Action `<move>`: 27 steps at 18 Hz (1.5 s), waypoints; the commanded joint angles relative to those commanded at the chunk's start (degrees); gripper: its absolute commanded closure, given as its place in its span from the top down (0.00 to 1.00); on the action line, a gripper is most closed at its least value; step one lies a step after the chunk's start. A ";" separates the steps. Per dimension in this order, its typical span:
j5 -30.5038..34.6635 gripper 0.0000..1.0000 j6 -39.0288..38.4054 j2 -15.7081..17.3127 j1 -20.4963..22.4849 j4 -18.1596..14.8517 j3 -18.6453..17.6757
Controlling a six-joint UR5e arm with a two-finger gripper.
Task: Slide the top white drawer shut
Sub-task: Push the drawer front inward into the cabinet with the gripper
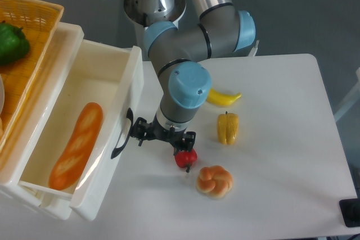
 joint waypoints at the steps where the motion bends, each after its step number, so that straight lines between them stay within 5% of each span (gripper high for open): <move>1: 0.00 1.00 -0.18 0.18 -0.44 0.00 0.00; 27: 0.53 1.00 -0.09 0.53 -8.00 0.44 -0.44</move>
